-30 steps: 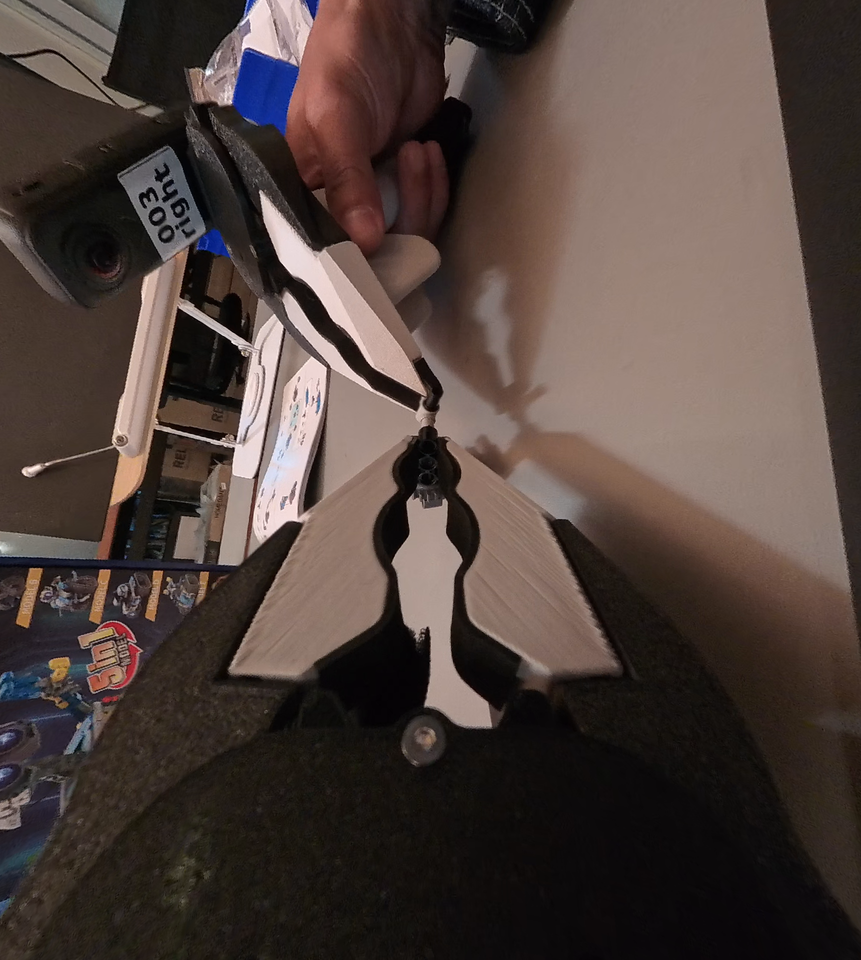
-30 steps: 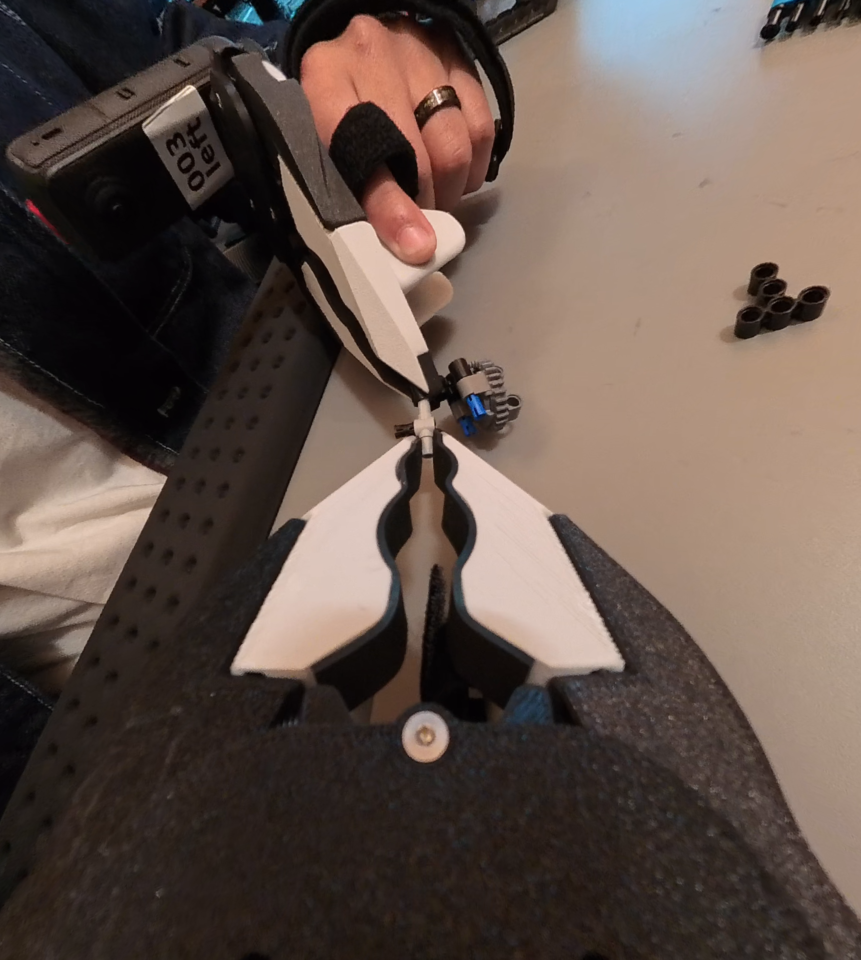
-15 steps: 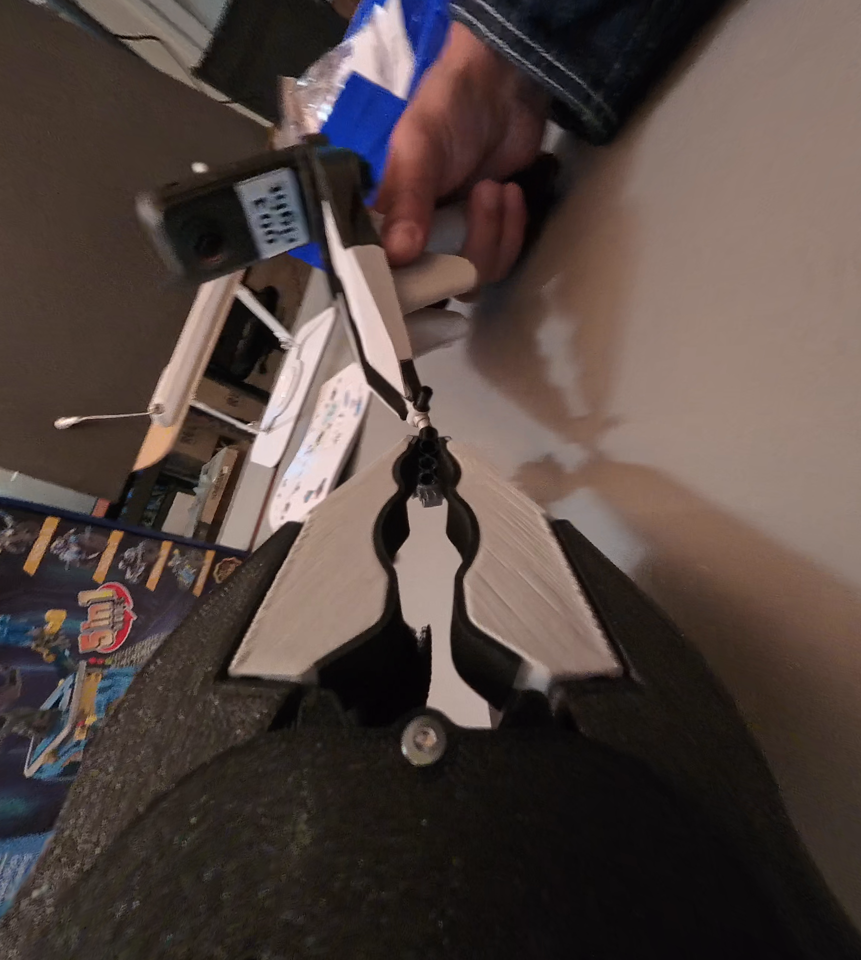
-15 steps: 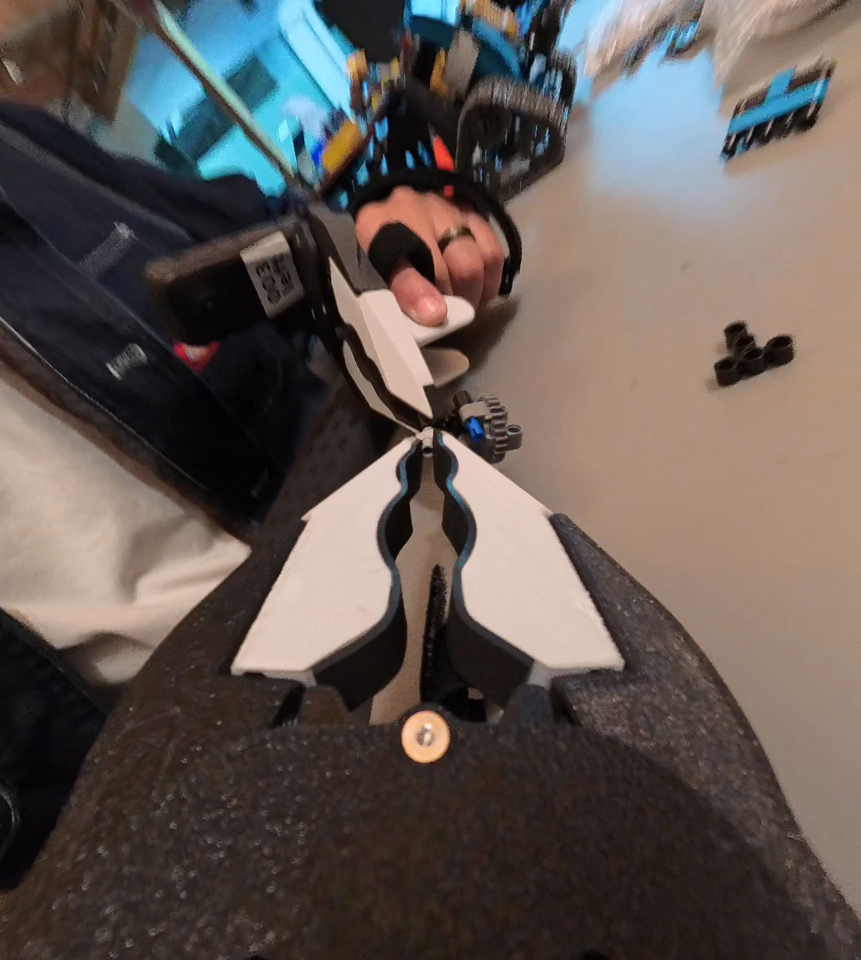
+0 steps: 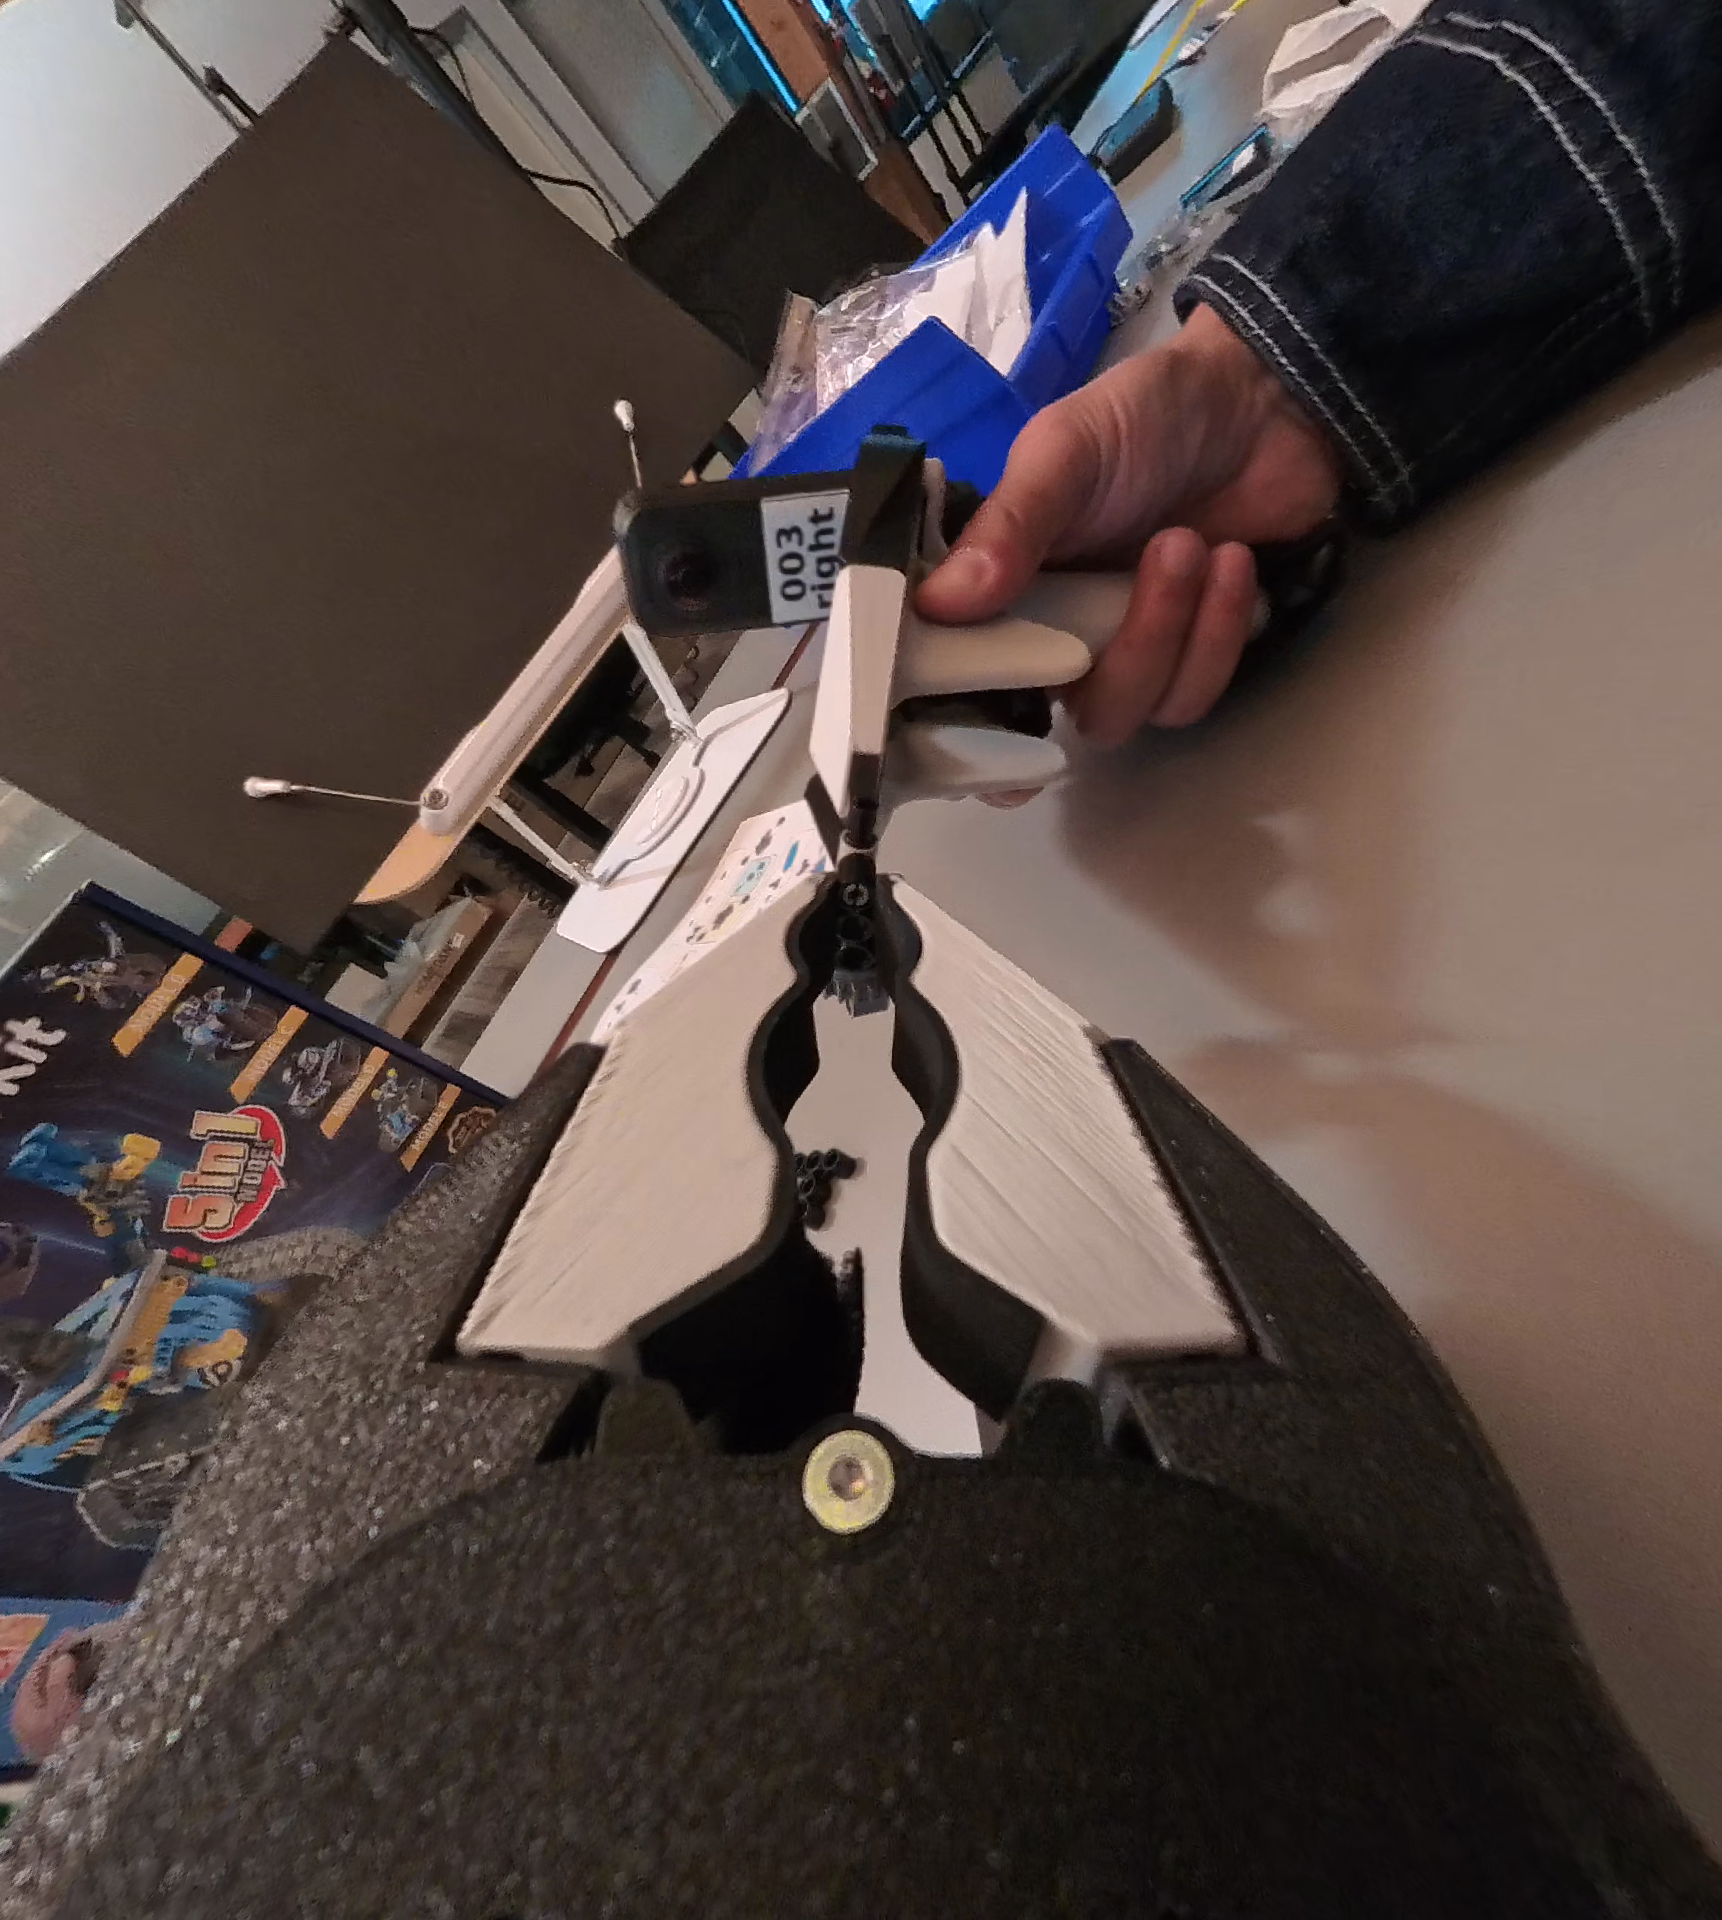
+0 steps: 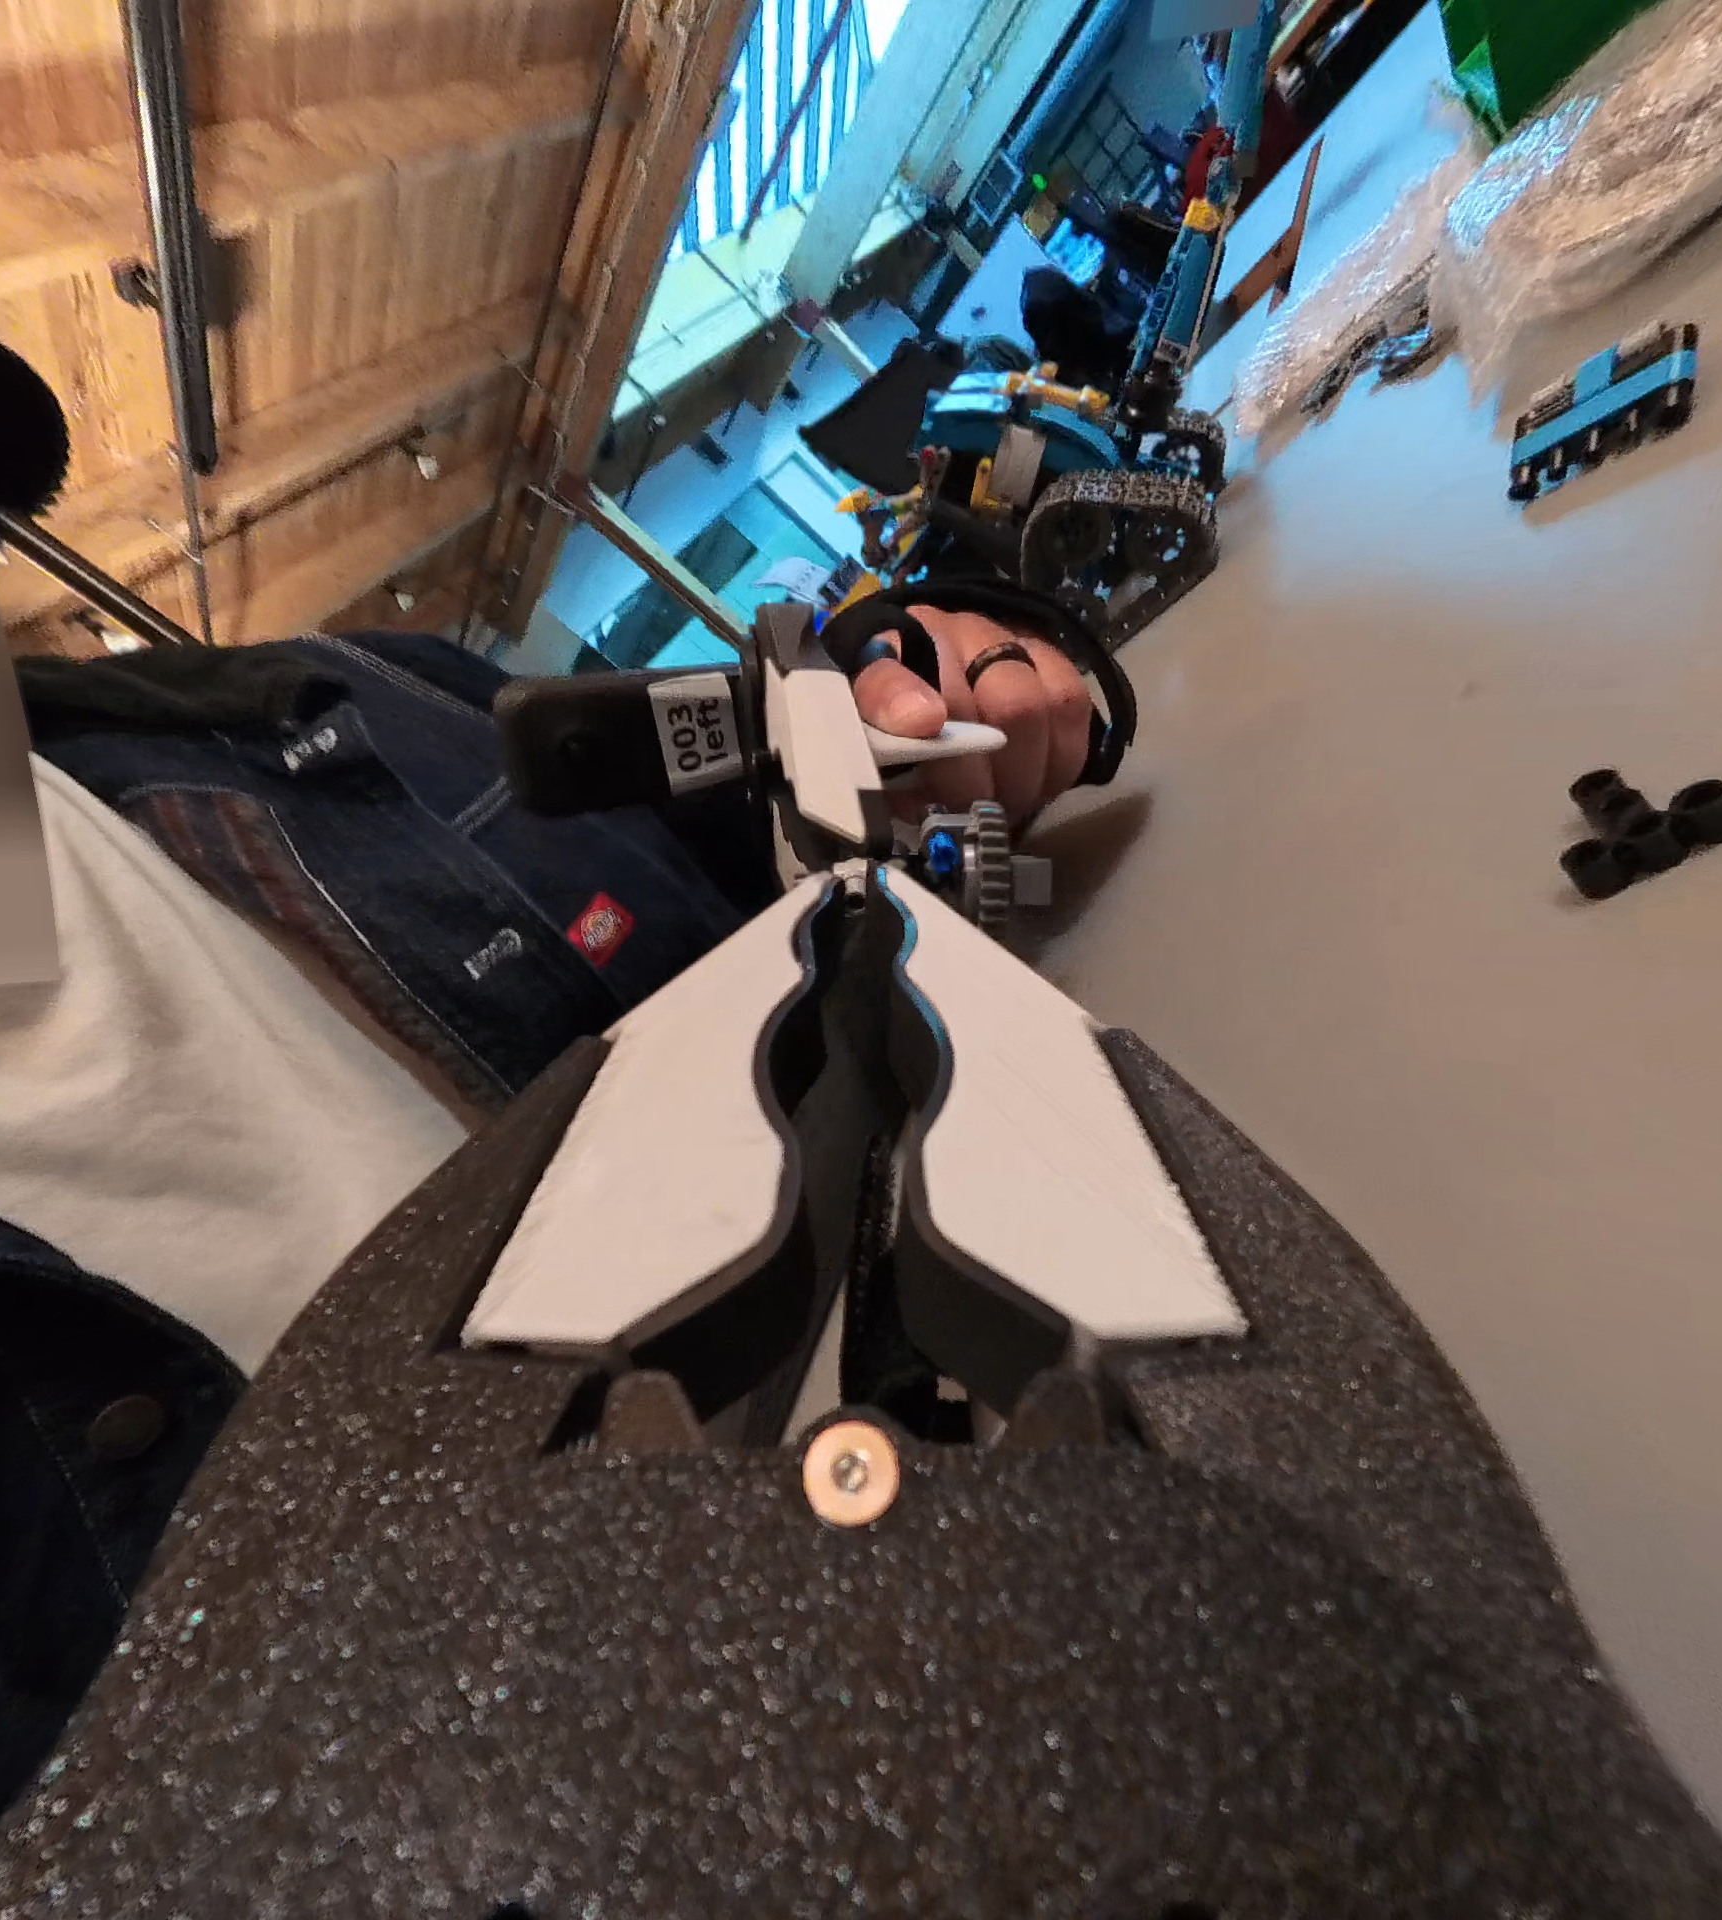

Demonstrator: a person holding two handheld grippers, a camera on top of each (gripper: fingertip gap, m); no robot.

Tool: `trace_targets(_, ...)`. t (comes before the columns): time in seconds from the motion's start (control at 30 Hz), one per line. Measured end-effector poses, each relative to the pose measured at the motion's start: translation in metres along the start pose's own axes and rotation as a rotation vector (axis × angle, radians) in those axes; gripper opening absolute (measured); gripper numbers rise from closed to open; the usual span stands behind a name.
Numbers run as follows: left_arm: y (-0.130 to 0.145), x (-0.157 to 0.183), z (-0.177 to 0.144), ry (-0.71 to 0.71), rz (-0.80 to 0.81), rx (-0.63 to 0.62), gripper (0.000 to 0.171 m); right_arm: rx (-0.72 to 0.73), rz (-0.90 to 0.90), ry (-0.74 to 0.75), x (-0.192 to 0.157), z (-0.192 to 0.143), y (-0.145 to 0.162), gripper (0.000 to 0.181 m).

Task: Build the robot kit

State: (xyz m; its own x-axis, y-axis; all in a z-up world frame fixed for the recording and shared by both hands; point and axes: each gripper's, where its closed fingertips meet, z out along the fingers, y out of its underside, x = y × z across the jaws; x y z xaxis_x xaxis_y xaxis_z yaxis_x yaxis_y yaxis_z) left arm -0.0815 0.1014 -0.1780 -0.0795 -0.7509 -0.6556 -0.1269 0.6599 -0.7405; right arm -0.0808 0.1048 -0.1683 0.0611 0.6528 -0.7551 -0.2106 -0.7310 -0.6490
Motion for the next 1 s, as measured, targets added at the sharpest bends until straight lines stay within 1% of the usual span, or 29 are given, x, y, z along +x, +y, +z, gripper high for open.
trace_targets(0.07, 0.001, -0.002, 0.001, -0.003, -0.012, -0.008, 0.006, 0.01, 0.004, 0.009, 0.001, 0.0, -0.001, 0.002)
trace_targets(0.13, 0.002, -0.002, 0.001, -0.017, 0.01, -0.019, 0.006, 0.013, -0.001, 0.016, 0.002, 0.0, -0.002, 0.003)
trace_targets(0.27, 0.008, -0.007, 0.003, -0.023, 0.008, -0.045, 0.006, 0.031, -0.047, 0.084, 0.009, -0.002, -0.007, 0.005)
trace_targets(0.33, 0.012, -0.013, 0.002, -0.064, 0.053, -0.067, 0.006, 0.038, -0.101, 0.159, 0.016, -0.01, -0.01, 0.012)
trace_targets(0.4, 0.017, -0.022, -0.002, -0.107, 0.093, -0.094, 0.006, 0.056, -0.127, 0.189, 0.017, -0.019, -0.013, 0.016)
trace_targets(0.43, 0.023, -0.029, -0.005, -0.149, 0.143, -0.125, 0.006, 0.059, -0.14, 0.226, 0.02, -0.023, -0.013, 0.018)
trace_targets(0.5, 0.042, -0.044, -0.013, -0.22, 0.239, -0.226, 0.007, 0.054, -0.176, 0.311, 0.028, -0.029, -0.013, 0.021)
trace_targets(0.57, 0.062, -0.062, -0.025, -0.278, 0.257, -0.331, 0.007, 0.007, -0.235, 0.459, 0.044, -0.032, -0.012, 0.022)
trace_targets(0.63, 0.08, -0.074, -0.034, -0.302, 0.237, -0.413, 0.006, -0.085, -0.329, 0.622, 0.064, -0.033, -0.013, 0.024)
trace_targets(0.7, 0.085, -0.077, -0.037, -0.297, 0.203, -0.428, 0.006, -0.212, -0.414, 0.792, 0.086, -0.037, -0.015, 0.028)
trace_targets(0.73, 0.086, -0.077, -0.036, -0.289, 0.189, -0.43, 0.007, -0.252, -0.434, 0.83, 0.094, -0.035, -0.016, 0.028)
trace_targets(0.87, 0.092, -0.064, -0.03, -0.208, 0.116, -0.441, 0.007, -0.352, -0.464, 0.866, 0.12, -0.018, -0.014, 0.033)
trace_targets(0.93, 0.102, -0.056, -0.028, -0.157, 0.062, -0.477, 0.007, -0.429, -0.491, 0.89, 0.131, -0.018, -0.009, 0.034)
trace_targets(1.0, 0.098, -0.06, -0.028, -0.172, 0.085, -0.465, 0.007, -0.463, -0.513, 0.915, 0.138, -0.018, -0.009, 0.033)
